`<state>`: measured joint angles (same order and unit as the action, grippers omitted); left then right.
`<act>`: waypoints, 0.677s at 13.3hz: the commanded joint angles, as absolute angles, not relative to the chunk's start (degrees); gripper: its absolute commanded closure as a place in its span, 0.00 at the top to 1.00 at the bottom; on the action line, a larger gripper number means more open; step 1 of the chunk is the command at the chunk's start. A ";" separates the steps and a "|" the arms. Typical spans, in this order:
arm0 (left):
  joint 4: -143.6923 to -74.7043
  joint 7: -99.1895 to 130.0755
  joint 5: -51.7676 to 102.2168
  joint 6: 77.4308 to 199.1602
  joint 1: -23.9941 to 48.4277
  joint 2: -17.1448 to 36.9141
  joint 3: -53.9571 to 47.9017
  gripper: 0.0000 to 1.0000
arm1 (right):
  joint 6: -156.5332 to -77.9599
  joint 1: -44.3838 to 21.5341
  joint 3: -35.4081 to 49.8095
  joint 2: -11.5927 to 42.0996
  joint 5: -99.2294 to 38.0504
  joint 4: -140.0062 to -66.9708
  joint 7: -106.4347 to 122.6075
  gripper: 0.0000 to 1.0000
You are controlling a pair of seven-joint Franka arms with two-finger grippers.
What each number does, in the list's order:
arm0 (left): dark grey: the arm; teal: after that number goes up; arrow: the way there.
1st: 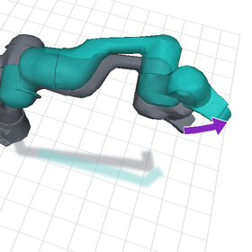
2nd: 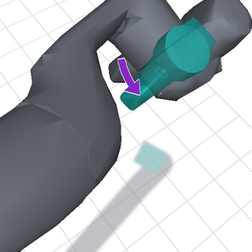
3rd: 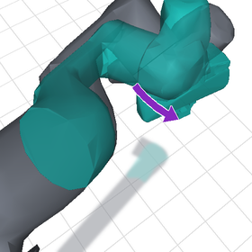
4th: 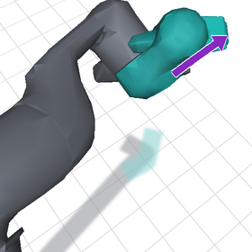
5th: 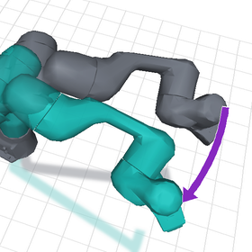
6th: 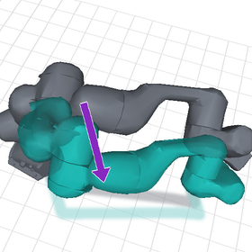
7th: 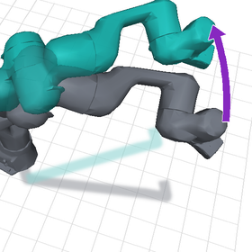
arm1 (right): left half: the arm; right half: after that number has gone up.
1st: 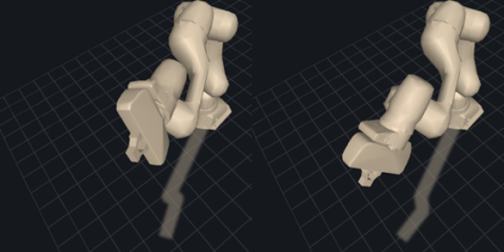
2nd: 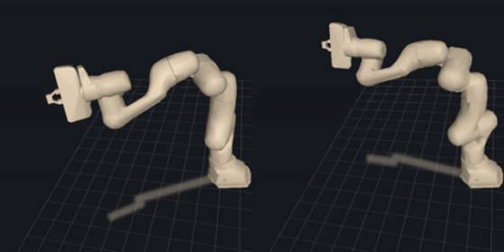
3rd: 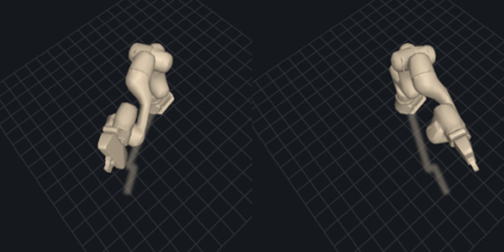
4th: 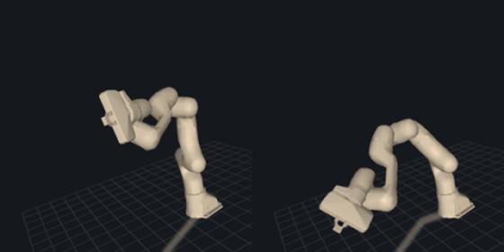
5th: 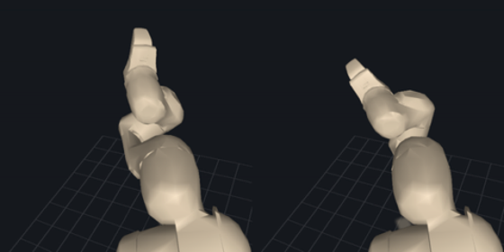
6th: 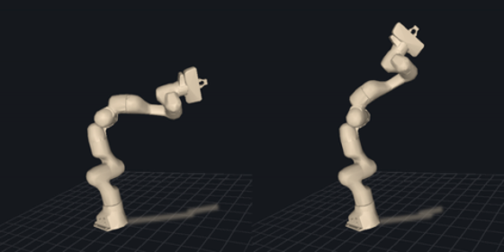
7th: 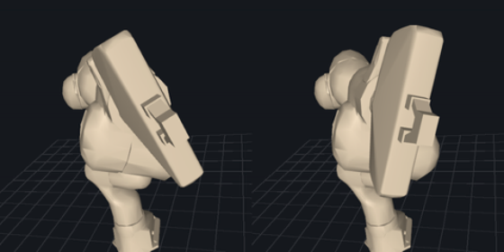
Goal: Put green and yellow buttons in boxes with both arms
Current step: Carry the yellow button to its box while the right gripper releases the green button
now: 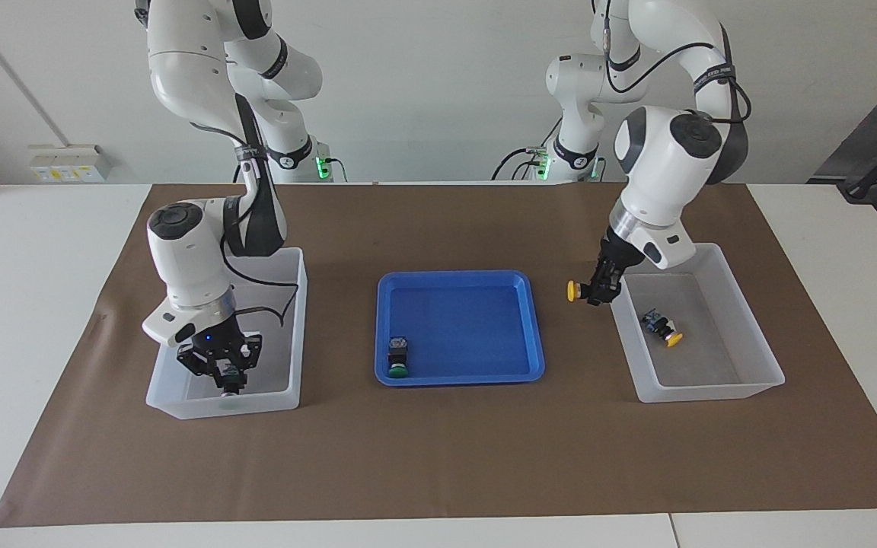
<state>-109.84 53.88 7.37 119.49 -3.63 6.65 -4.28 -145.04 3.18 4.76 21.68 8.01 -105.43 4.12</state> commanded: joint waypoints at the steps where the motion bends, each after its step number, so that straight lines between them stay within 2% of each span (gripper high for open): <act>1: -116.60 41.36 8.44 121.01 -8.59 3.09 -4.75 0.00 | -138.28 -0.16 5.36 17.59 7.03 -103.90 2.13 0.88; 3: -124.06 32.82 8.44 127.41 -11.59 0.54 -4.66 0.00 | -133.00 -4.37 5.36 17.22 7.12 -100.57 -4.19 0.88; 6: -128.49 24.45 8.44 132.00 -13.88 0.17 -4.66 0.00 | -132.36 -9.73 5.36 17.66 7.30 -99.06 -12.36 0.91; 7: -128.50 24.09 8.44 132.45 -13.89 0.52 -4.66 0.09 | -132.36 -12.63 5.36 18.80 7.64 -97.75 -16.13 0.91; 8: -128.50 24.00 8.44 132.80 -13.89 0.96 -4.66 0.30 | -132.36 -14.14 5.36 20.64 7.91 -95.73 -19.48 0.90; 9: -128.50 23.99 8.44 133.32 -13.89 1.05 -4.66 0.55 | -132.28 -15.37 5.36 22.39 8.00 -93.54 -22.30 0.90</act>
<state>-126.78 25.53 7.63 131.52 -13.41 2.64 -4.17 -133.02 -13.67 5.41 18.13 7.94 -98.75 -17.72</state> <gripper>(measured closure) 0.551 0.093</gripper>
